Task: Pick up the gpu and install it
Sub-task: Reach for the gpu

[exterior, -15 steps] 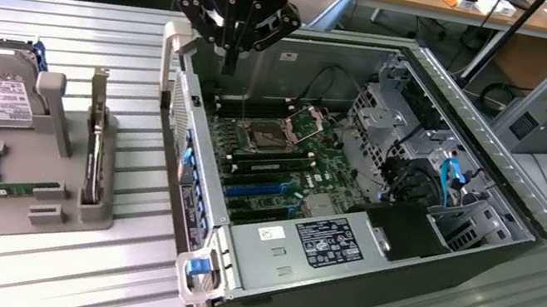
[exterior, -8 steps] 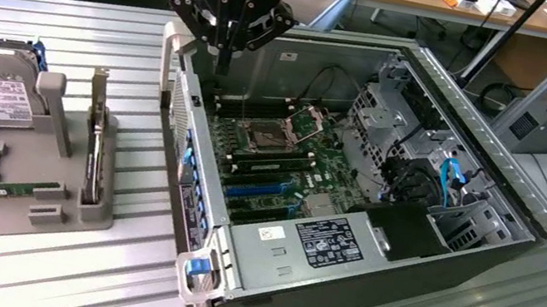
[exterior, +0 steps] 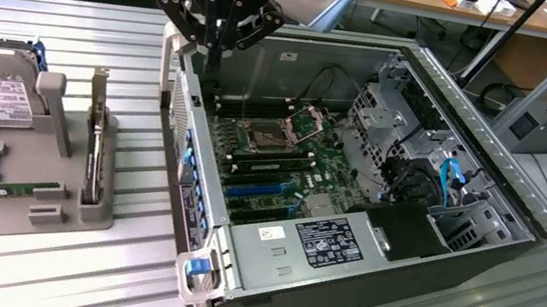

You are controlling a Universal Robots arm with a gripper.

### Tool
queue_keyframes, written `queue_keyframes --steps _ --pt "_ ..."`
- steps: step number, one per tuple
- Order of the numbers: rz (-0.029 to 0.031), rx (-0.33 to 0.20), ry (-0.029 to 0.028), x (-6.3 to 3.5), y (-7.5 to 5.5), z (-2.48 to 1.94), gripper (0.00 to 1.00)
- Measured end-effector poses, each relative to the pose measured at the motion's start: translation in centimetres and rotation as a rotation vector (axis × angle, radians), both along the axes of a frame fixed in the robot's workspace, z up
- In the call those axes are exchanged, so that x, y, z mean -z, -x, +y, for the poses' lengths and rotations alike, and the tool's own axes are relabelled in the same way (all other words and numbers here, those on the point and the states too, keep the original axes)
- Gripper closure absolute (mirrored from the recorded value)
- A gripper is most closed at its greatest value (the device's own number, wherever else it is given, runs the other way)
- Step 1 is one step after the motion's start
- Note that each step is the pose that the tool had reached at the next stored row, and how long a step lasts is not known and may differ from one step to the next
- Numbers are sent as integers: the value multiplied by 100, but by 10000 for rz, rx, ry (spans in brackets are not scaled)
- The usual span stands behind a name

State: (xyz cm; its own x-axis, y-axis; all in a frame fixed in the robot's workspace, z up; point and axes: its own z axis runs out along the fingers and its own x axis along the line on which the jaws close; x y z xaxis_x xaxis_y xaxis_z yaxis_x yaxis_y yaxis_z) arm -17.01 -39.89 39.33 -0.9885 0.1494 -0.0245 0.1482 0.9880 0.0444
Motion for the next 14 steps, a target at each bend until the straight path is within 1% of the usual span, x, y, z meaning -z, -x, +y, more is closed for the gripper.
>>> queue_keyframes --steps 9,14 --pt "0 0 0 0 144 0 89" --pt "0 0 -1 0 193 0 89"
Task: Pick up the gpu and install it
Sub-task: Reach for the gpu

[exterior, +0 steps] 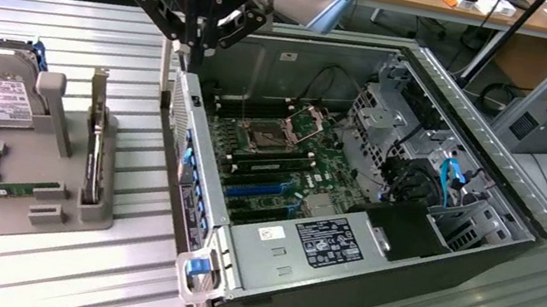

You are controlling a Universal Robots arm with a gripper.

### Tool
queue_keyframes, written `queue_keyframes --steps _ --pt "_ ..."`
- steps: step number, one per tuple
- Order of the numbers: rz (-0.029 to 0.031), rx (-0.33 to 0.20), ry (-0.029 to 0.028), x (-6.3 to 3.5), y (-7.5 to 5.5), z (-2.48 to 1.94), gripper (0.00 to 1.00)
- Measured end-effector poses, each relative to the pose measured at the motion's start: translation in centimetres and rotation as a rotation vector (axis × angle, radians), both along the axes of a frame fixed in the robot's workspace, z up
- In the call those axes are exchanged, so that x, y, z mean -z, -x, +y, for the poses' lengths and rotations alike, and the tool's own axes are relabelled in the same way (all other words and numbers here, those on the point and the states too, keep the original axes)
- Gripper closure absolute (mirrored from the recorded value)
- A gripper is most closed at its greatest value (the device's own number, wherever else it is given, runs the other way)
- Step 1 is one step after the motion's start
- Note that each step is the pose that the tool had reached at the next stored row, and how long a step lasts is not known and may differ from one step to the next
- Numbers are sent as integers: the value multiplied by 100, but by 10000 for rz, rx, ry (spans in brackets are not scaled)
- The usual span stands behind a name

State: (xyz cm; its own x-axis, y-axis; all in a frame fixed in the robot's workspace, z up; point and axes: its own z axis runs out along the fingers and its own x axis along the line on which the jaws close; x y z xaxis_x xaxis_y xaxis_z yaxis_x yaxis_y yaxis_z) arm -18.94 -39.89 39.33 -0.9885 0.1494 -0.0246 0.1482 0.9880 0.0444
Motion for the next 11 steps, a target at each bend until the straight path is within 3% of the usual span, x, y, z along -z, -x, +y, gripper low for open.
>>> queue_keyframes --steps 11 --pt "1 0 1 -1 156 0 89"
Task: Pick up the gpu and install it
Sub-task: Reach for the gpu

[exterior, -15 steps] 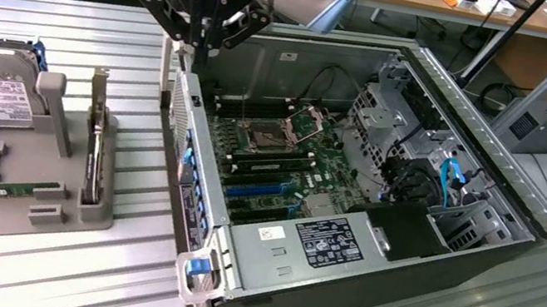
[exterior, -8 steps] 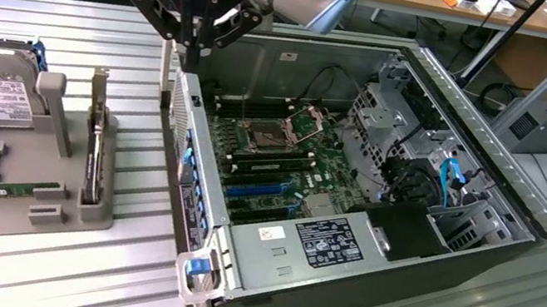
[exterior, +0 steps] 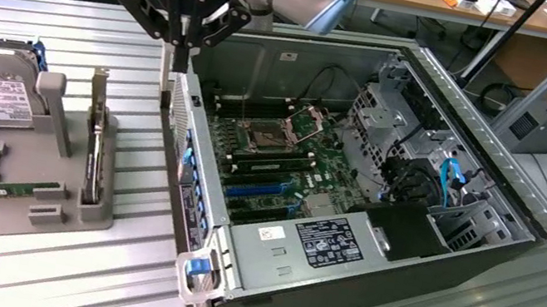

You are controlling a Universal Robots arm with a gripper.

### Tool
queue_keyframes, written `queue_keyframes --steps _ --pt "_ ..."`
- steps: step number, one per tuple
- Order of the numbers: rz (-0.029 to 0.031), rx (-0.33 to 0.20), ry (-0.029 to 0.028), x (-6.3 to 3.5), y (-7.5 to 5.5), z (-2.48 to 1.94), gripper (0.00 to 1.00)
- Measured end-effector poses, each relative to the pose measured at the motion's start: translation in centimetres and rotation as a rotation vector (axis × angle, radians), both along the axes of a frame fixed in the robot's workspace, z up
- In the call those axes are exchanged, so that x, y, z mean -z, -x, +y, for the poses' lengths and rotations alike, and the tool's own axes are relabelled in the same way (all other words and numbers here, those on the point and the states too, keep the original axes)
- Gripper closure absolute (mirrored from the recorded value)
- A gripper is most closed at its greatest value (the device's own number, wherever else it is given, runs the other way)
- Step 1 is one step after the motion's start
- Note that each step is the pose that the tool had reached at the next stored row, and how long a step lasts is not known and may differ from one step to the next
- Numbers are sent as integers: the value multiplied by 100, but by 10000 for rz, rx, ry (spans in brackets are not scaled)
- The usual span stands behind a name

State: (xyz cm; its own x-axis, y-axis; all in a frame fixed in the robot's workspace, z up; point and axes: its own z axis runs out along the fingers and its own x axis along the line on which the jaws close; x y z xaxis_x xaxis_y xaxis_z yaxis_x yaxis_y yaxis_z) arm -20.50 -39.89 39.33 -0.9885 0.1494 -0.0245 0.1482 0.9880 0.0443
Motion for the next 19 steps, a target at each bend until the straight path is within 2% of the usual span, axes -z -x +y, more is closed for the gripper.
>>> queue_keyframes --steps 19 --pt "0 0 0 0 277 0 89"
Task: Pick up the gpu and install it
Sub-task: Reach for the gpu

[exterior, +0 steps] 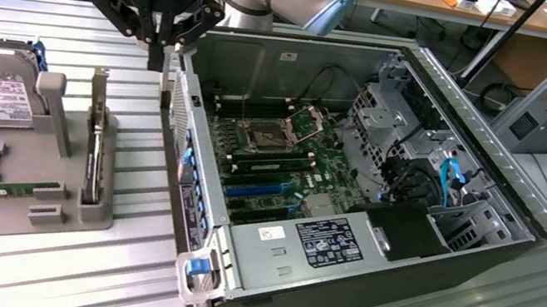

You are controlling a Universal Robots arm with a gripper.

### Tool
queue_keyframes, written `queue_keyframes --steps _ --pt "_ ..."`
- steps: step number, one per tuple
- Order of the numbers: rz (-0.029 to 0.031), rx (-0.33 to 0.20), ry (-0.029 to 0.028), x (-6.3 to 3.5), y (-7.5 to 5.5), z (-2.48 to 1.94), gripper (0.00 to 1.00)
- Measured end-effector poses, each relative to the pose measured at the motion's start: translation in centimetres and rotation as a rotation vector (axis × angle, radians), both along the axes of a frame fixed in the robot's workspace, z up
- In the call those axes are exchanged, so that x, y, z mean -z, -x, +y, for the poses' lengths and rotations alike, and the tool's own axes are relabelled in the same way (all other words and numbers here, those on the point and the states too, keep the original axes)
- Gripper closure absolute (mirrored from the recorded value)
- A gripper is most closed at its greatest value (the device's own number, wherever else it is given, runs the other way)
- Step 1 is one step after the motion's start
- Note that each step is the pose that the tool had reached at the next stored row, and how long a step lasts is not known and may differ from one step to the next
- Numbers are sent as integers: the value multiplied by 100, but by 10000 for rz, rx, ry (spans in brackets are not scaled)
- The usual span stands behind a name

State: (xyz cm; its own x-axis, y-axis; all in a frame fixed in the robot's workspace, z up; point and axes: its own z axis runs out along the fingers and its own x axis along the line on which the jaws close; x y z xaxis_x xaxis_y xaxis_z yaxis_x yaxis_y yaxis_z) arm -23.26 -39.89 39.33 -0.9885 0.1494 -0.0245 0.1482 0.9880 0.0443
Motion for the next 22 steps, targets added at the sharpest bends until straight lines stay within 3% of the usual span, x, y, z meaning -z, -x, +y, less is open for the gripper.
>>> queue_keyframes --steps 22 --pt "-1 0 -1 0 278 0 89"
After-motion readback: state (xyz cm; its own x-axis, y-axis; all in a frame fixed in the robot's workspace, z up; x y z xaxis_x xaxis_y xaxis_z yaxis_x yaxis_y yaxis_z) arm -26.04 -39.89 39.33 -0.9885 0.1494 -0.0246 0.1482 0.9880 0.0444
